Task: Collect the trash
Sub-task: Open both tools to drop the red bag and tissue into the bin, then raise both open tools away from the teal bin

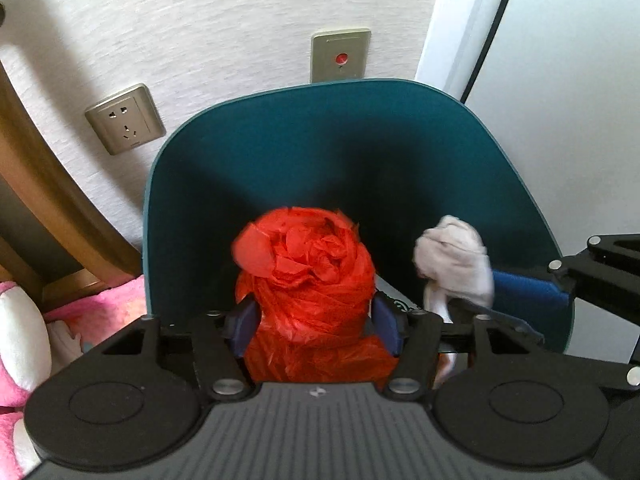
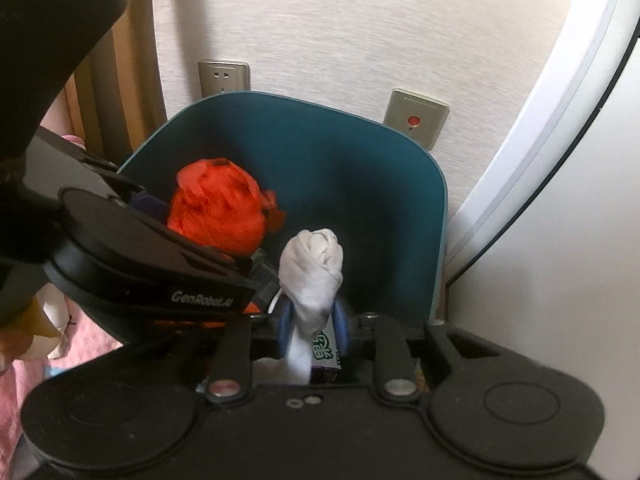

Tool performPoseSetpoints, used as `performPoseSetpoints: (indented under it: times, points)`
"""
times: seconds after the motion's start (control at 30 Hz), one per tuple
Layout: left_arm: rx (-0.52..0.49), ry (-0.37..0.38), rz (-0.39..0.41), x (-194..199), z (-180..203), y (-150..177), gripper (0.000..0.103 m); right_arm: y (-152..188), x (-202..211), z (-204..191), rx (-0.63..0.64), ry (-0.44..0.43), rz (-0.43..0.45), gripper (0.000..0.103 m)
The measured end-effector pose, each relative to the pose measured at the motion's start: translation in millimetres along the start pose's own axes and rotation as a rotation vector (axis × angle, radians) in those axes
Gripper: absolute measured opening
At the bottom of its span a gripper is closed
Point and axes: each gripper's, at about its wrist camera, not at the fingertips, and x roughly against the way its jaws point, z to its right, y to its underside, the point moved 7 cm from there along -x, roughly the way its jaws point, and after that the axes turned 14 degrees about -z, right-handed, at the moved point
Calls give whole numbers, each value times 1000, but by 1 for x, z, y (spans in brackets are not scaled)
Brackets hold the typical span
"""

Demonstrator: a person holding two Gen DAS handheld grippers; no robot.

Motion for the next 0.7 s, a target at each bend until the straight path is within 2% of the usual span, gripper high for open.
performPoseSetpoints:
  times: [0.13,0.2,0.27,0.43,0.5,0.63,0.7]
  points:
    - [13,0,15,7,-2,1,66,2,4,4,-17,-16,10,33]
    - [25,4,27,12,-4,0,75,-2,5,6,-18,-27,18,45]
    - [36,9,43,18,-5,1,79,-2,9,7,-14,-35,31,52]
    - [55,-2,63,34,-4,8,79,6,30,10,-11,-46,72,57]
    - [58,-15,91,46,-2,13,79,10,42,12,-12,-54,100,62]
    - [74,-33,148,74,4,26,79,22,66,18,-15,-87,153,64]
    - [80,-37,179,91,10,36,79,31,83,21,-15,-114,185,68]
